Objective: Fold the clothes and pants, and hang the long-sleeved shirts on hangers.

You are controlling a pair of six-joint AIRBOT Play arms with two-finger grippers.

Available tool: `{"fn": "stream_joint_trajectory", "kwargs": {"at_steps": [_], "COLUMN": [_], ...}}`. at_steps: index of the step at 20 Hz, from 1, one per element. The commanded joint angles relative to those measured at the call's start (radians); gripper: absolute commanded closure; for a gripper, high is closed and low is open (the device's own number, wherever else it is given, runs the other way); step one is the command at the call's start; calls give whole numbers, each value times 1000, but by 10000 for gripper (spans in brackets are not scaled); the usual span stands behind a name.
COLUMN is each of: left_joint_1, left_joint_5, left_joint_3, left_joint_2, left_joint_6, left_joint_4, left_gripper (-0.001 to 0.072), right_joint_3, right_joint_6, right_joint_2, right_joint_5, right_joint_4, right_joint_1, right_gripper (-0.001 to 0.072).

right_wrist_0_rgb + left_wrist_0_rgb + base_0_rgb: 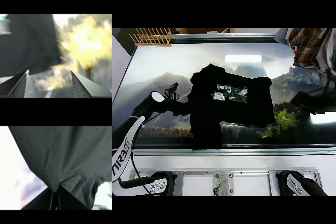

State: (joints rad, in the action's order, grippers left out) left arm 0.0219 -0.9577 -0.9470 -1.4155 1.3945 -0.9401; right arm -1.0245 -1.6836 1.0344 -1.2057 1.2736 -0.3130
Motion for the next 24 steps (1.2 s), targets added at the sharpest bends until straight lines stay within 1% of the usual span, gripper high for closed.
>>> {"fn": "stream_joint_trajectory", "kwargs": {"at_steps": [1,3,5,6,9,11,14,16,17,18,19,20,22,24], "left_joint_1": [-9,-6,-6,-6,-6,-6,-7,-7,-7,-7,-7,-7,-16,-53], "left_joint_5": [13,25,27,26,26,26,24,27,27,27,27,27,7,-39], "left_joint_3": [116,156,172,171,171,171,171,171,171,171,171,170,136,34], "left_joint_2": [117,156,175,177,176,176,176,176,176,176,176,176,178,217], "left_joint_6": [0,0,0,0,0,1,0,0,0,1,0,1,1,11], "left_joint_4": [-20,-18,-18,-18,-16,0,-1,-1,-1,-2,-1,-2,-11,-10], "left_gripper": [694,694,694,694,694,694,694,694,694,695,694,694,695,695], "right_joint_3": [307,440,510,520,520,520,520,520,520,520,520,519,489,377], "right_joint_6": [-100,-88,-26,-3,8,8,10,35,53,80,101,120,187,200], "right_joint_2": [16,44,82,101,143,151,156,164,165,165,165,163,142,95], "right_joint_5": [179,336,450,488,602,665,686,683,682,681,677,675,654,570], "right_joint_4": [-105,-253,-382,-412,-447,-465,-466,-464,-463,-463,-463,-463,-457,-379], "right_joint_1": [-136,-121,-57,-14,117,171,203,203,203,203,203,203,193,156], "right_gripper": [122,122,122,122,123,124,126,135,188,415,608,685,691,692]}}
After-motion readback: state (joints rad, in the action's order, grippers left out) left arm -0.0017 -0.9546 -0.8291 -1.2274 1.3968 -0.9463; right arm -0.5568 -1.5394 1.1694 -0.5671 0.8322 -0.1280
